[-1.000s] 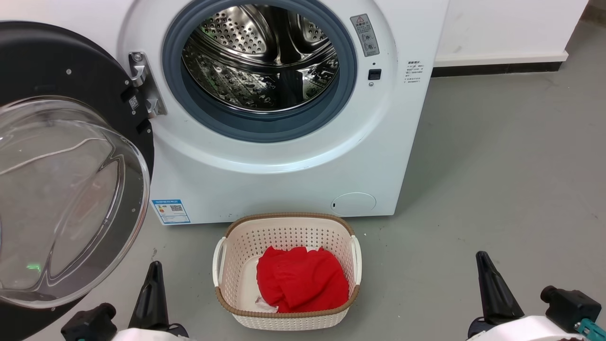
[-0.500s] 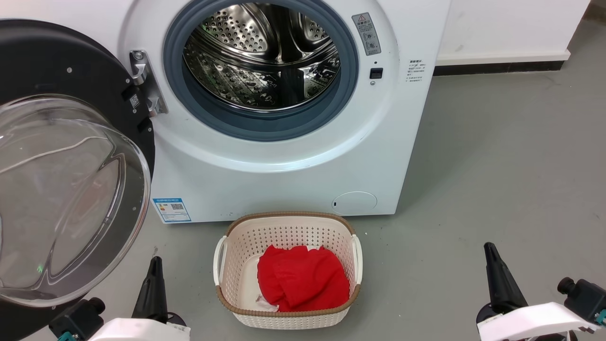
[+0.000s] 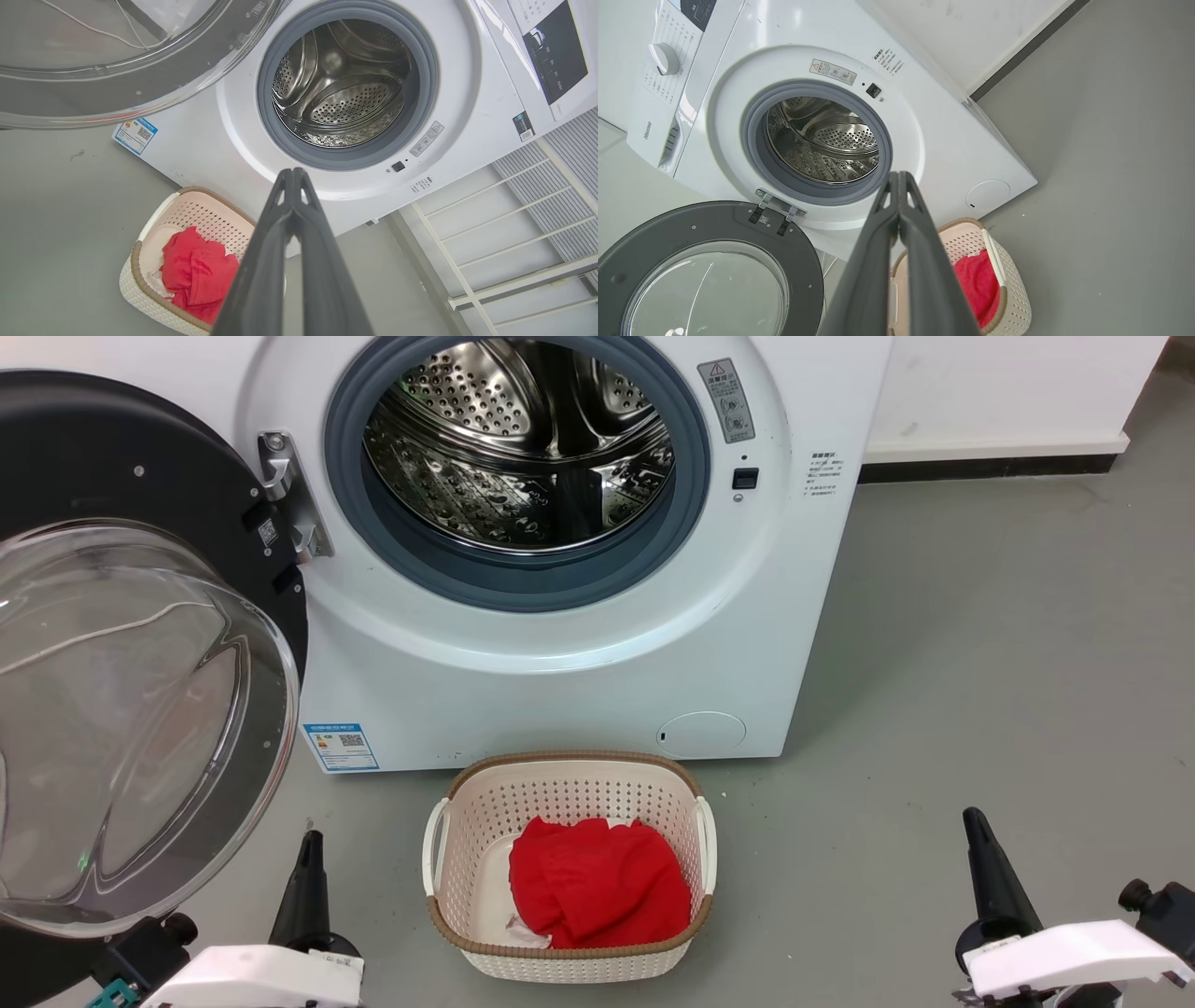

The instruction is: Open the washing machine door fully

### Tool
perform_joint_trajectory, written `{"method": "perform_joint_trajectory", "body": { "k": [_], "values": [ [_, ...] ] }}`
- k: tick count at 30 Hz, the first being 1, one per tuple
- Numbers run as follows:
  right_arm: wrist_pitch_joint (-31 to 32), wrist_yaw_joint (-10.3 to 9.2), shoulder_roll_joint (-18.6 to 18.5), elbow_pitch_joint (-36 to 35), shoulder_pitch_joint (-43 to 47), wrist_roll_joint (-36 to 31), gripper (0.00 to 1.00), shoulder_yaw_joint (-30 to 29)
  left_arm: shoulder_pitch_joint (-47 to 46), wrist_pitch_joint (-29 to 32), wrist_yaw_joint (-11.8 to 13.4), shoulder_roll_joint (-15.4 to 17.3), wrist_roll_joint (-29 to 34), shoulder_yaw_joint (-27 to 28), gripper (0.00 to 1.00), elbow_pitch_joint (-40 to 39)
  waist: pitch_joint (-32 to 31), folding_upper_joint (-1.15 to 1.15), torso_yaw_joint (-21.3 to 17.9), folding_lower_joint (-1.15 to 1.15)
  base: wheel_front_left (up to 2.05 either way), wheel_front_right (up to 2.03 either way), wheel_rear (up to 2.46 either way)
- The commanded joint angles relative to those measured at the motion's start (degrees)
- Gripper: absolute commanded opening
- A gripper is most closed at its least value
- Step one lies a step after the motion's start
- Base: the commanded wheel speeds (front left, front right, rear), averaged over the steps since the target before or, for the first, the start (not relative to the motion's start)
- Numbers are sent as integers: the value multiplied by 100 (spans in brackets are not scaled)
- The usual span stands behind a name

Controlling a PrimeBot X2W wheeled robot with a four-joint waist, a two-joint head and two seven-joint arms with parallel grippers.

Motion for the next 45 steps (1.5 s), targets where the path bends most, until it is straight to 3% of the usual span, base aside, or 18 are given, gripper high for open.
{"method": "perform_joint_trajectory", "body": {
  "k": [1, 45],
  "values": [
    [59, -1, -43, -35, -205, 243, 0, -30, -158, 49, -40, 13, -233, 32, 0, -20, 3, 0, 4, 0, 0, 0, 0],
    [739, -2, -35, 209, -550, 2897, 0, -313, -637, 718, -180, 13, -2882, 151, 0, 434, 66, 0, 76, 0, 0, 0, 0]
  ]
}}
